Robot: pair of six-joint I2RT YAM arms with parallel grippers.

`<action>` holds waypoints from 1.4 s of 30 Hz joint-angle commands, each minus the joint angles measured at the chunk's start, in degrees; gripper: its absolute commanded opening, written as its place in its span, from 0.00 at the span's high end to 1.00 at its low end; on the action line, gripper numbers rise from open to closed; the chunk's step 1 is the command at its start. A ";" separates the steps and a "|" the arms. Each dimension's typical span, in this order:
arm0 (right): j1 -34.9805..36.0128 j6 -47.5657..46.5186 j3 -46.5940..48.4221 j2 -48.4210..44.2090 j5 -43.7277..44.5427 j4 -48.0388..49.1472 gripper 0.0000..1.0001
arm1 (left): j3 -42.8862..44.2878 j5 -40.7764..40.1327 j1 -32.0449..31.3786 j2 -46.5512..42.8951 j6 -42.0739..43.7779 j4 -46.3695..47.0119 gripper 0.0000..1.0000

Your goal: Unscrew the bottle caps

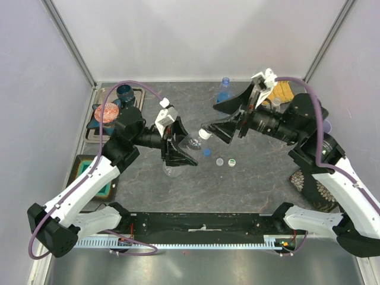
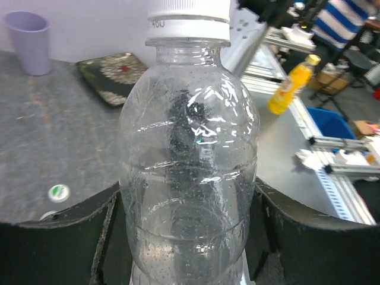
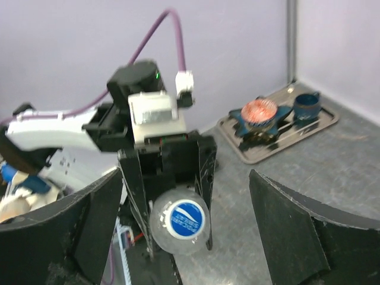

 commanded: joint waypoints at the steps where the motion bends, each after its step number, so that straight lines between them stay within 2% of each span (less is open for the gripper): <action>1: 0.13 4.25 6.26 0.86 11.19 -1.68 0.05 | 2.08 -10.82 -0.63 -1.53 10.11 -7.78 0.66; 2: 0.04 5.04 6.44 0.95 12.42 -1.59 0.05 | 1.47 -17.02 -1.07 -2.31 10.90 -8.48 0.67; 4: 0.13 8.02 6.35 1.39 16.97 -1.59 0.05 | 0.59 -23.55 -3.17 -3.37 13.79 -8.49 0.67; 5: 0.04 9.17 6.18 1.56 18.39 -1.67 0.06 | -0.29 -31.24 -4.14 -4.07 14.85 -8.14 0.66; 7: 0.04 12.32 5.30 2.18 21.99 -2.03 0.07 | -1.09 -38.58 -7.29 -5.48 17.49 -7.79 0.65; 8: 0.13 13.30 4.86 2.35 22.79 -2.20 0.08 | -1.87 -46.01 -8.45 -5.83 18.71 -7.35 0.64; 11: 0.13 16.46 3.01 3.23 24.38 -2.38 0.09 | -2.84 -58.77 -12.58 -6.54 21.80 -5.94 0.62; 15: 0.22 19.20 1.60 5.07 25.35 -2.47 0.12 | -3.46 -68.48 -15.84 -6.19 23.82 -4.71 0.62; 20: 0.39 20.17 0.73 6.22 24.56 -1.41 0.15 | -3.72 -72.53 -17.51 -5.40 24.35 -4.71 0.62; 34: 1.36 19.29 -0.68 9.65 23.15 -0.97 0.23 | -3.55 -72.71 -17.95 -5.31 24.70 -3.13 0.62; 42: 1.45 18.94 -1.91 9.30 24.12 0.08 0.34 | -3.81 -72.45 -18.12 -5.57 24.79 -3.13 0.63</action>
